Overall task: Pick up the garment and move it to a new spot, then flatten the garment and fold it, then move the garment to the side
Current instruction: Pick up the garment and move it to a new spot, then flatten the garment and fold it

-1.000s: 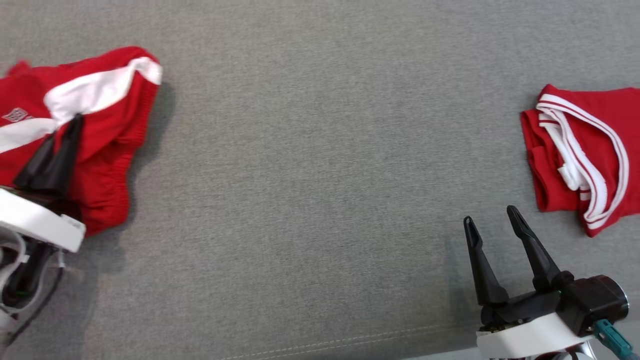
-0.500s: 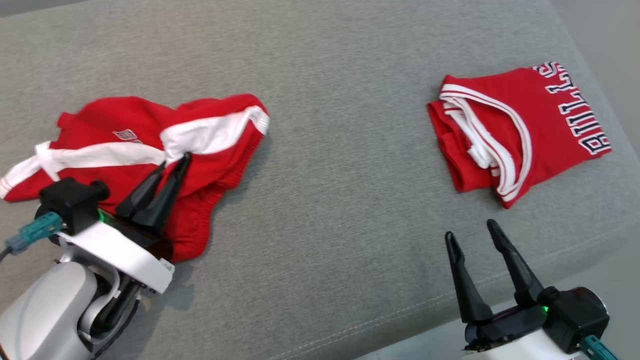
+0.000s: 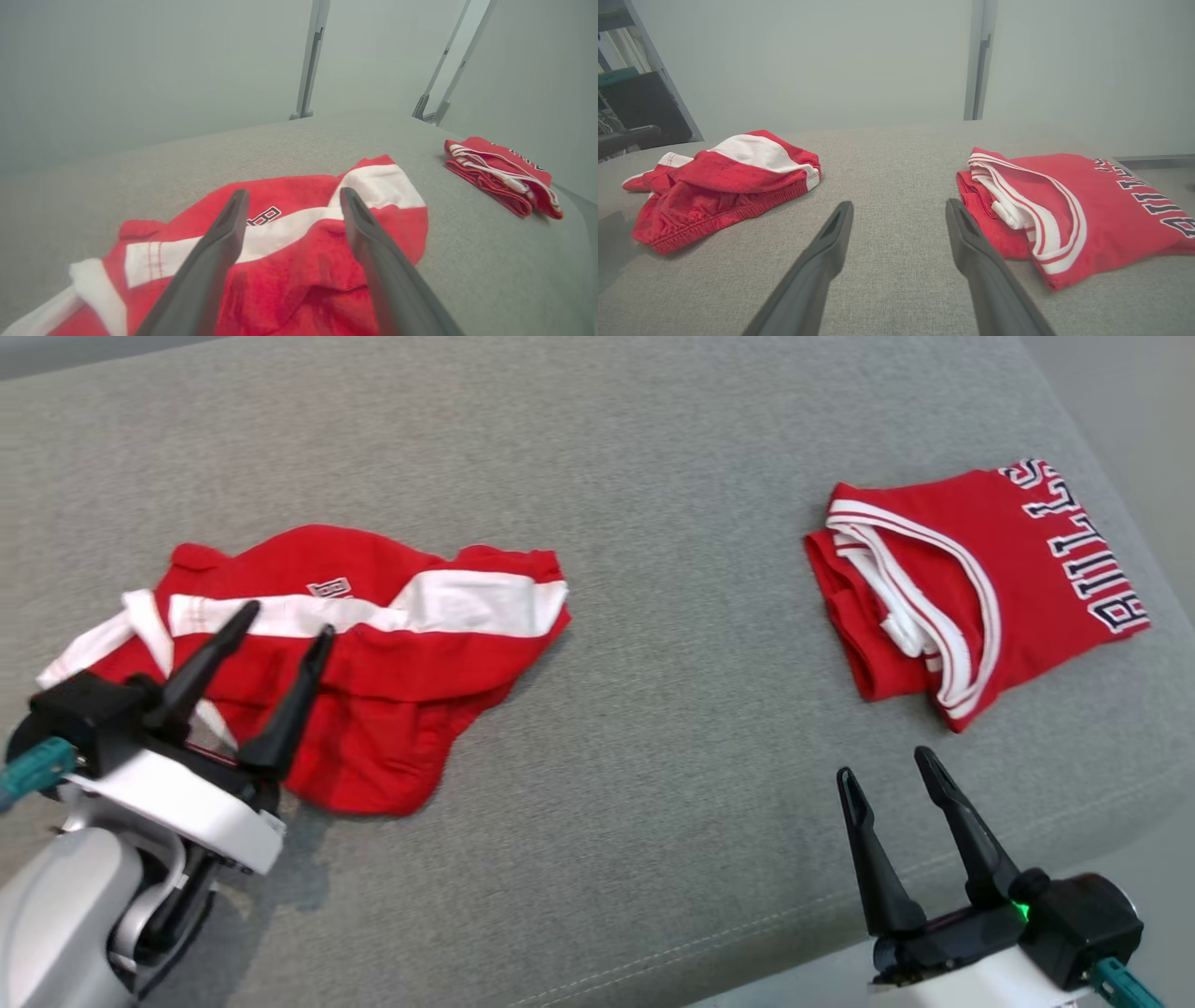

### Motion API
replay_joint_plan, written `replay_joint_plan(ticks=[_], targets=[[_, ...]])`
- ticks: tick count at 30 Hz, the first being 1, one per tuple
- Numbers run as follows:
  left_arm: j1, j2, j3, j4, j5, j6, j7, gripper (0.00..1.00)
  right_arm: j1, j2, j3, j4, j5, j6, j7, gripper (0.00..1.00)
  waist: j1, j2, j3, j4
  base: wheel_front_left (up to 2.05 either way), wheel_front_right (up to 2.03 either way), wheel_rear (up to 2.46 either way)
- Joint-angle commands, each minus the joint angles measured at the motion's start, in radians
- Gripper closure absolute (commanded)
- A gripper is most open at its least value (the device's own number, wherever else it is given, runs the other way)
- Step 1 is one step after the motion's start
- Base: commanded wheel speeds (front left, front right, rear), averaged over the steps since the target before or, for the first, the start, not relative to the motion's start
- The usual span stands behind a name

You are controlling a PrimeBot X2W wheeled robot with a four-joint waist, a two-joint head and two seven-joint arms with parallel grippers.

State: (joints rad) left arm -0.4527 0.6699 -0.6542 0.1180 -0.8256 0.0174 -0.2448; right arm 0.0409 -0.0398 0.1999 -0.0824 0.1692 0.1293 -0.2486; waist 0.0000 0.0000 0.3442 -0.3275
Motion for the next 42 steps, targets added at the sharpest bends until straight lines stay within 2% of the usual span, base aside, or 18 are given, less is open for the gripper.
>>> replay_joint_plan(ticks=[1,6,14,22,30,36,38,42], targets=[[-0.009,0.040,0.061,-0.003,0.007,-0.008,-0.010,0.00,-0.034,-0.010,0.014,-0.018,0.001,0.001,-0.013,0.00,0.0000,0.0000,-0.015,0.037,0.00,0.00,0.00],[0.009,0.014,0.172,0.046,0.033,-0.041,-0.016,0.00,-0.091,-0.010,-0.008,0.041,-0.005,0.001,-0.013,0.00,0.0000,0.0000,-0.050,0.126,0.00,0.00,0.00],[0.108,-0.119,0.398,0.133,0.156,-0.123,-0.017,0.00,-0.191,-0.010,-0.058,0.195,-0.002,0.001,-0.013,0.00,0.0000,0.0000,-0.134,0.284,0.00,0.00,0.00],[0.224,-0.241,0.535,0.130,0.291,-0.147,-0.017,0.00,-0.239,-0.010,-0.090,0.340,0.017,0.001,-0.013,0.00,0.0000,0.0000,-0.209,0.387,0.00,0.00,0.00],[0.366,-0.293,0.580,0.072,0.301,-0.148,-0.017,0.00,-0.243,-0.010,-0.111,0.435,0.084,0.001,-0.013,0.00,0.0000,0.0000,-0.218,0.440,0.00,0.00,0.00],[0.400,-0.293,0.562,0.033,0.288,-0.148,-0.017,0.00,-0.289,-0.010,-0.128,0.499,0.186,0.001,-0.013,0.00,0.0000,0.0000,-0.192,0.490,0.00,0.00,0.00],[0.399,-0.289,0.551,0.020,0.277,-0.148,-0.017,0.00,-0.324,-0.010,-0.152,0.560,0.237,0.001,-0.013,0.00,0.0000,0.0000,-0.180,0.519,0.00,0.00,0.00],[0.397,-0.284,0.543,0.012,0.262,-0.148,-0.017,0.00,-0.372,-0.010,-0.170,0.626,0.264,0.001,-0.013,0.00,0.0000,0.0000,-0.167,0.545,0.00,0.00,0.00]])
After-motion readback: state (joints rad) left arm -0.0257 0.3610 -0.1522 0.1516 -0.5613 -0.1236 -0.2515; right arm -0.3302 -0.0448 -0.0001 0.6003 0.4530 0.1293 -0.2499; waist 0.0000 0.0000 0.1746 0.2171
